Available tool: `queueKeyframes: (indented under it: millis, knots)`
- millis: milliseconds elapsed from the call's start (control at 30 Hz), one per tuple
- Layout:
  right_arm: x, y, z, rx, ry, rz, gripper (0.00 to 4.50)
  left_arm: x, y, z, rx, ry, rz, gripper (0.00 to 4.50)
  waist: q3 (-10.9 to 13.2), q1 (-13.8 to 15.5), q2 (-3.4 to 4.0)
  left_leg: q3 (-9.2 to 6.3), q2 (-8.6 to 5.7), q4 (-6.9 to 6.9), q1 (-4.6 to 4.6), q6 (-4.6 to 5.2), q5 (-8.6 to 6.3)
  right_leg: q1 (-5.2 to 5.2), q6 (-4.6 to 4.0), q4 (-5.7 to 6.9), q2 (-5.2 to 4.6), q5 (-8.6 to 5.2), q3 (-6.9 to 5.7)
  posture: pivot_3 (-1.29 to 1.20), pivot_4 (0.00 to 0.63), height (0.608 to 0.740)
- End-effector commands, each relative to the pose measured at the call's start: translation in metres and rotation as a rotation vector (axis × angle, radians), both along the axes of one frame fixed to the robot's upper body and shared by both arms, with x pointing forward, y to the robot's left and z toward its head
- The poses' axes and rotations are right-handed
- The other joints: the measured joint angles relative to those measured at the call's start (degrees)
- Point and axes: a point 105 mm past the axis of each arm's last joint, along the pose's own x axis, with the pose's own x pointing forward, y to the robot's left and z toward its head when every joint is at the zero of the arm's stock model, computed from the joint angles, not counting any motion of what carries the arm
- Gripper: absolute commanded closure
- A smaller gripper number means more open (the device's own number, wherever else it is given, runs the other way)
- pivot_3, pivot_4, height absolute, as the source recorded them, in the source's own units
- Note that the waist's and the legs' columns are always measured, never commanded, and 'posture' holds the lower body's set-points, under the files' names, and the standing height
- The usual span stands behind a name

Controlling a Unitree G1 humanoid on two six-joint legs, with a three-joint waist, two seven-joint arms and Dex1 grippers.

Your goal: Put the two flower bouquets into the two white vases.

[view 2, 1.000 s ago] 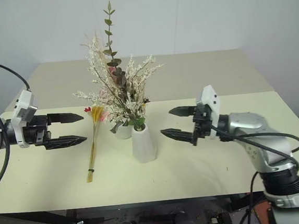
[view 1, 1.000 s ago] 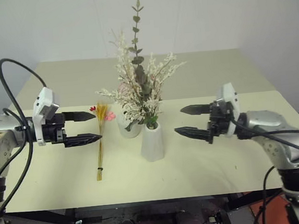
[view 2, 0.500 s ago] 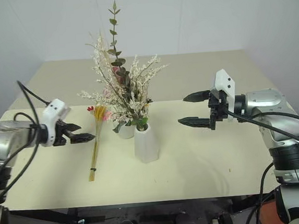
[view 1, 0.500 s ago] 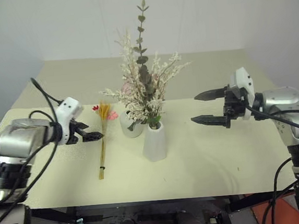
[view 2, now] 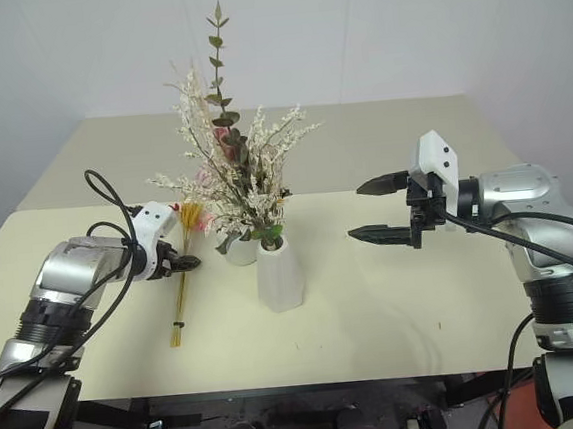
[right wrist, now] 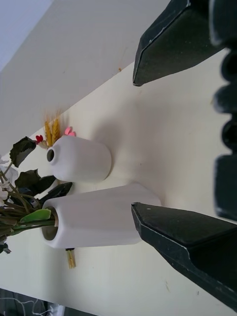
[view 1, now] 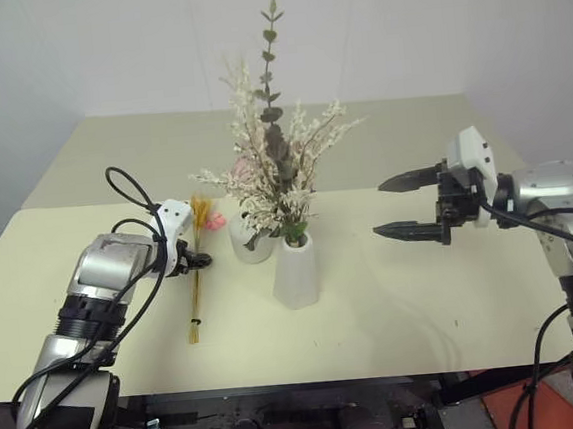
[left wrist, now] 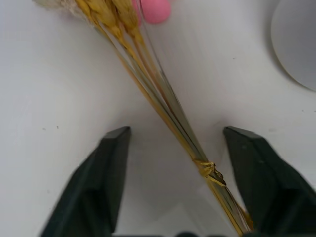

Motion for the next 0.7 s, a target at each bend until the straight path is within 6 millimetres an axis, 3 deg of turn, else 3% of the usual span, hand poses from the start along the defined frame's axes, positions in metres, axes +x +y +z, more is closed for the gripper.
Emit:
queueKeyframes:
  millis: [33,233,367,467,700]
  knots:
    - [-0.007,-0.004,0.015,0.009,-0.057,-0.003,0.0,0.005,0.007,0.014,-0.012,-0.048,0.019,2.48,0.0,-0.05,0.0,0.0,0.0,0.0,0.0,0.0,0.0,0.0,0.0,0.0,0.0,0.0,0.0,0.0,0.15,0.74]
    - [-0.008,-0.004,0.016,0.009,-0.059,-0.001,0.0,0.004,0.018,0.014,-0.005,-0.05,0.052,4.46,0.0,-0.06,0.0,-0.01,0.0,0.0,0.03,0.0,0.0,0.01,0.0,0.03,0.0,0.0,0.01,0.0,0.15,0.74]
    - [-0.006,-0.005,0.016,0.008,-0.056,0.0,0.0,0.001,0.03,0.019,-0.007,-0.073,0.082,4.46,0.0,-0.13,0.0,0.0,0.0,0.0,0.02,0.0,0.0,0.0,0.0,0.02,0.0,0.0,0.01,0.0,0.15,0.74]
    - [-0.005,-0.007,0.017,0.01,-0.054,-0.004,0.0,0.003,0.039,0.037,-0.025,-0.181,0.093,4.46,0.0,-0.19,0.0,0.0,0.01,0.0,0.02,0.0,0.0,0.0,0.0,0.02,0.0,0.0,0.01,0.0,0.15,0.74]
    - [-0.001,-0.008,0.017,0.038,-0.05,-0.023,0.0,-0.005,0.033,0.13,-0.276,-0.682,-0.047,4.46,0.0,0.14,0.0,0.01,0.0,0.01,0.0,-0.02,0.01,0.01,-0.16,0.0,-0.05,0.1,-0.02,0.0,0.15,0.74]
